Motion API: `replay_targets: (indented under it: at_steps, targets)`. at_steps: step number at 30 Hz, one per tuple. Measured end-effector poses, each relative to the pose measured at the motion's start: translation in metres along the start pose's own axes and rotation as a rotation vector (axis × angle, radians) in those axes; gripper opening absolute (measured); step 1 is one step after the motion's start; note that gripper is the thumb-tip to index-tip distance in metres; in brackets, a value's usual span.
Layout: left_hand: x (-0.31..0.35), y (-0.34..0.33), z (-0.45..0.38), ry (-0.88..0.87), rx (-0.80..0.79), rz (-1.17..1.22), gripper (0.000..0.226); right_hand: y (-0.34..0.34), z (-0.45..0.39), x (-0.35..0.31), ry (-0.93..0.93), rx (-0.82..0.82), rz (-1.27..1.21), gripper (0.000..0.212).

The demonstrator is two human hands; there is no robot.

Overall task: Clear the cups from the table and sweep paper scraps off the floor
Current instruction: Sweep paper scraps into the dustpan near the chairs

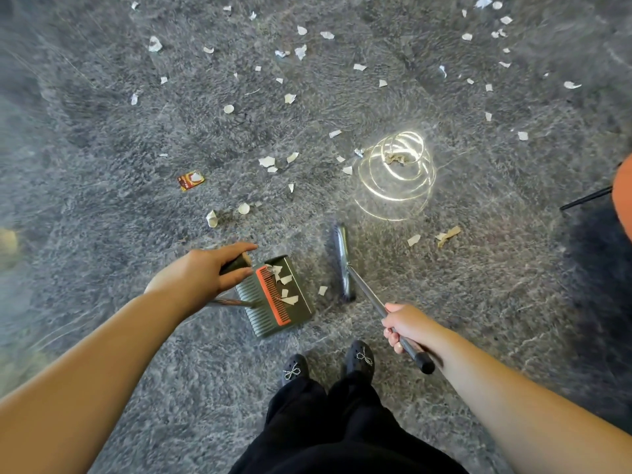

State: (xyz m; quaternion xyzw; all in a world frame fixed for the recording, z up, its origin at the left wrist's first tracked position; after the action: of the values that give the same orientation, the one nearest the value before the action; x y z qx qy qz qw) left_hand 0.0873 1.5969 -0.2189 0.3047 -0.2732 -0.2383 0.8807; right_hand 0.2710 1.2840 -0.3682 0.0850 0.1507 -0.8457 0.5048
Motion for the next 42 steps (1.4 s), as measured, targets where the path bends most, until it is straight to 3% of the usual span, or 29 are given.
replay_targets:
  at_steps: [7, 12, 16, 23, 30, 42]
  targets:
    - [0.007, 0.000, -0.003, -0.017, -0.029, -0.053, 0.072, -0.054, -0.022, 0.010, 0.007, -0.119, -0.013, 0.061]
    - [-0.001, 0.002, 0.002, -0.008, -0.008, -0.077, 0.065, -0.078, -0.011, 0.004, 0.026, -0.175, -0.007, 0.061]
    - [-0.014, 0.004, 0.004, 0.018, 0.007, -0.075, 0.046, -0.085, 0.006, 0.003, 0.055, -0.170, 0.026, 0.063]
    - [-0.033, 0.002, 0.010, 0.056, 0.016, -0.046, 0.046, -0.076, 0.016, -0.002, 0.065, -0.113, -0.028, 0.060]
    - [-0.090, 0.010, 0.036, 0.169, 0.218, 0.297, 0.044, -0.078, 0.013, -0.032, 0.067, -0.072, -0.100, 0.059]
    - [-0.197, 0.069, 0.048, 0.287, 0.423, 0.448, 0.041, -0.139, -0.006, -0.134, 0.160, -0.072, 0.053, 0.060]
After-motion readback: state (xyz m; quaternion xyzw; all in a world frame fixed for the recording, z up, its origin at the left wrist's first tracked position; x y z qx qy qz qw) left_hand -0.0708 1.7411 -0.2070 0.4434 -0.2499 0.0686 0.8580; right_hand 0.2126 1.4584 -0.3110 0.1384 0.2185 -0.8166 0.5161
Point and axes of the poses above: each hand's wrist, its own z-axis away from the middle knuckle, its own y-axis out of the back of the hand, x = y × z, the point moved 9 cm from there along -z, towards the middle knuckle, and after that the axes turned 12 degrees about -x, right-handed, at the moved point
